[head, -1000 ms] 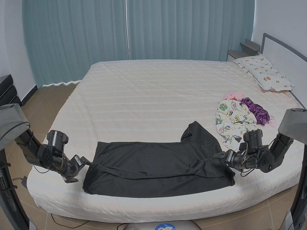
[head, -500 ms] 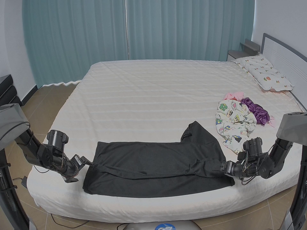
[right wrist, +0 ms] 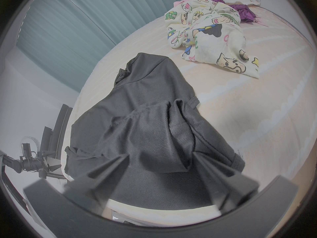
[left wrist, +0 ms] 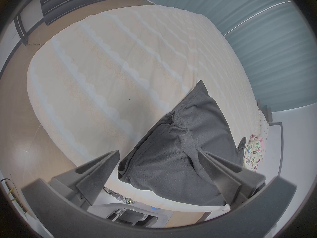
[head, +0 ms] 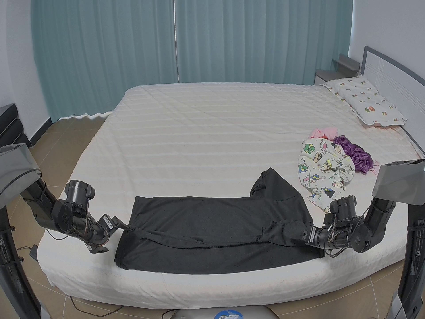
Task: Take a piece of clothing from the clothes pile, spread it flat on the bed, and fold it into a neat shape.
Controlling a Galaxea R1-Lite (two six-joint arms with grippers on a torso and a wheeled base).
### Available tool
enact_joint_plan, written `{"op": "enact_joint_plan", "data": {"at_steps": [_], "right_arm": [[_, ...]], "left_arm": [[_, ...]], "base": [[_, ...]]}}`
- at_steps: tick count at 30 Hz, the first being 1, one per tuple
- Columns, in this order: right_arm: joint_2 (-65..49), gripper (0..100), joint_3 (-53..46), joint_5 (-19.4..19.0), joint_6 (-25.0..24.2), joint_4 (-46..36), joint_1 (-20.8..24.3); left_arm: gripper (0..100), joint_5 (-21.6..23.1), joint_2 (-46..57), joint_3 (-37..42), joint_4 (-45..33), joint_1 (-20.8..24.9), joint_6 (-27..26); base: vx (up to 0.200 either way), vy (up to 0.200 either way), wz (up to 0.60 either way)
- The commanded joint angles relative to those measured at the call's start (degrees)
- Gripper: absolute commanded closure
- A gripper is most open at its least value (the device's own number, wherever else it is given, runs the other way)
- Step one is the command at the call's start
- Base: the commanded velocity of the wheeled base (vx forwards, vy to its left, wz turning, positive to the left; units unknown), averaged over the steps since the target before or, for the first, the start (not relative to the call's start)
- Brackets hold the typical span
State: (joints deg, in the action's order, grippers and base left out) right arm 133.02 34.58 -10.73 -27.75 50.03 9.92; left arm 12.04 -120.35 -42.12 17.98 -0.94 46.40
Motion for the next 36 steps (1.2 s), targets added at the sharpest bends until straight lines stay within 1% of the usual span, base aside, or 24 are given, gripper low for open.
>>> {"op": "enact_joint_plan", "data": {"at_steps": [1, 6, 12, 15, 16, 18, 21, 22, 26, 28, 31, 36], "right_arm": [[1.1, 100, 0.0, 0.0, 0.1, 0.1, 0.1], [0.7, 100, -0.6, -0.1, -0.5, 0.5, 0.0], [-0.5, 100, -2.9, -0.3, -1.3, 3.7, -0.7], [-1.4, 100, -4.2, -0.7, -3.1, 5.6, -1.0], [-1.8, 100, -4.6, -0.8, -4.4, 6.9, -1.0], [-2.2, 100, -5.2, -1.6, -6.4, 8.7, -1.1], [-2.3, 100, -5.7, -1.8, -7.0, 9.6, -1.0], [-2.5, 100, -7.2, -2.4, -8.0, 12.4, -1.0], [-2.3, 100, -8.3, -2.4, -9.1, 16.0, -1.0], [-2.2, 100, -8.4, -2.4, -10.0, 17.0, -1.1], [-1.9, 100, -8.5, -2.5, -10.9, 17.6, -1.1], [-2.3, 100, -8.6, -2.5, -11.0, 17.6, -1.1]], "left_arm": [[0, 0.0, 0.0, 0.0, 0.0, 0.0, 0.1], [0, 0.0, 0.0, 0.0, 0.1, 0.0, 0.1], [0, -0.4, 0.2, -0.8, 0.4, 0.0, 0.1], [0, -0.8, -0.1, -2.4, 0.1, 0.1, 1.2], [0, -0.9, -0.2, -3.6, 0.0, 0.3, 2.7], [0, -0.9, -0.2, -4.7, -0.1, 0.9, 4.1], [0, -1.0, -0.4, -5.1, -0.2, 1.4, 4.2], [0, -2.6, -3.1, -7.3, -0.3, 3.0, 4.2], [0, -8.9, -8.5, -11.4, -1.4, 4.9, 4.1], [0, -11.0, -9.4, -13.2, -2.8, 5.6, 3.8], [0, -11.8, -10.9, -17.0, -5.3, 6.9, 3.1], [0, -12.7, -12.1, -22.5, -10.8, 8.3, 3.1]], "base": [[0.0, 0.0, 0.0], [0.0, 0.0, 0.0], [0.0, 0.0, 0.0], [0.0, 0.0, 0.0], [0.0, 0.0, 0.0], [0.0, 0.0, 0.0], [0.0, 0.0, 0.0], [0.0, 0.0, 0.0], [0.0, 0.0, 0.0], [0.0, 0.0, 0.0], [0.0, 0.0, 0.0], [0.0, 0.0, 0.0]]}}
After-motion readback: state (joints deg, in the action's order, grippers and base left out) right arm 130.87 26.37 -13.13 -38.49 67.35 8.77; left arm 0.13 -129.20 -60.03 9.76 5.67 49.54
